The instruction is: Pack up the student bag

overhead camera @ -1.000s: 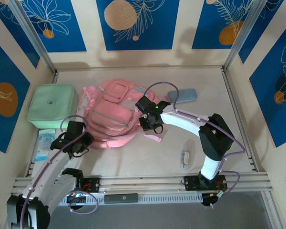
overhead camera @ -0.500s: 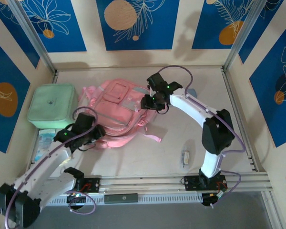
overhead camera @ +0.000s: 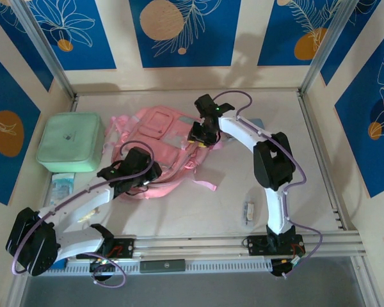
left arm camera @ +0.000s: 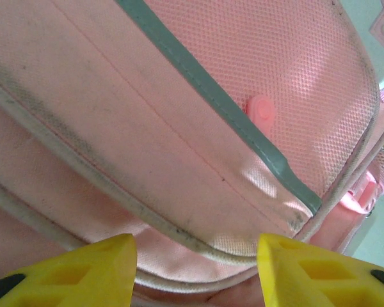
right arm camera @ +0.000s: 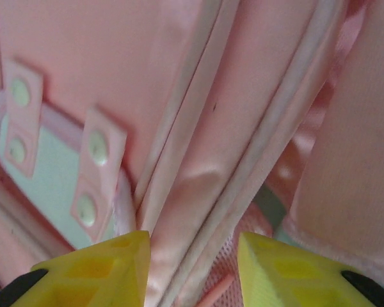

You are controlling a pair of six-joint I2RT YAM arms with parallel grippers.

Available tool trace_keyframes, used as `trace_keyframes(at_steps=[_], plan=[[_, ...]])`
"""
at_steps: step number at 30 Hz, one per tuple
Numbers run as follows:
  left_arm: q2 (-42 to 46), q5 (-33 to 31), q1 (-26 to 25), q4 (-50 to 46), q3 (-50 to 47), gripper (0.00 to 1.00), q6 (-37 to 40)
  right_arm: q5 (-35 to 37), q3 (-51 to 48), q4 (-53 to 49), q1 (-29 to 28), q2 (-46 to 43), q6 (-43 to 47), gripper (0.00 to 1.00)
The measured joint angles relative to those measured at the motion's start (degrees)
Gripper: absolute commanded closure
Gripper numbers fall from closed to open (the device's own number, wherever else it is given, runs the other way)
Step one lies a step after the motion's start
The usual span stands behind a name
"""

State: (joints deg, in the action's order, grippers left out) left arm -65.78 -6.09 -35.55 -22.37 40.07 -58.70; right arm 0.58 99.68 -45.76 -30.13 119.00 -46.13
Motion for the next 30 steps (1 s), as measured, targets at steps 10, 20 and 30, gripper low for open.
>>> trace_keyframes(at_steps=[10,20,30], plan=[[-1.6,0.0,0.2,4.3,-1.8,0.44,-1.5,-3.0,3.8,0.1,0.6,4.9,-1.8,0.83],[-3.7,0.3,3.0,8.6,-3.7,0.44,-1.4,-5.3,0.7,3.8,1.2,2.8,-3.9,1.0],[-10.4,4.3,12.4,15.1,-3.4,0.46,3.0,-5.1,-13.5,12.0,-0.3,-8.9,-9.7,1.0]])
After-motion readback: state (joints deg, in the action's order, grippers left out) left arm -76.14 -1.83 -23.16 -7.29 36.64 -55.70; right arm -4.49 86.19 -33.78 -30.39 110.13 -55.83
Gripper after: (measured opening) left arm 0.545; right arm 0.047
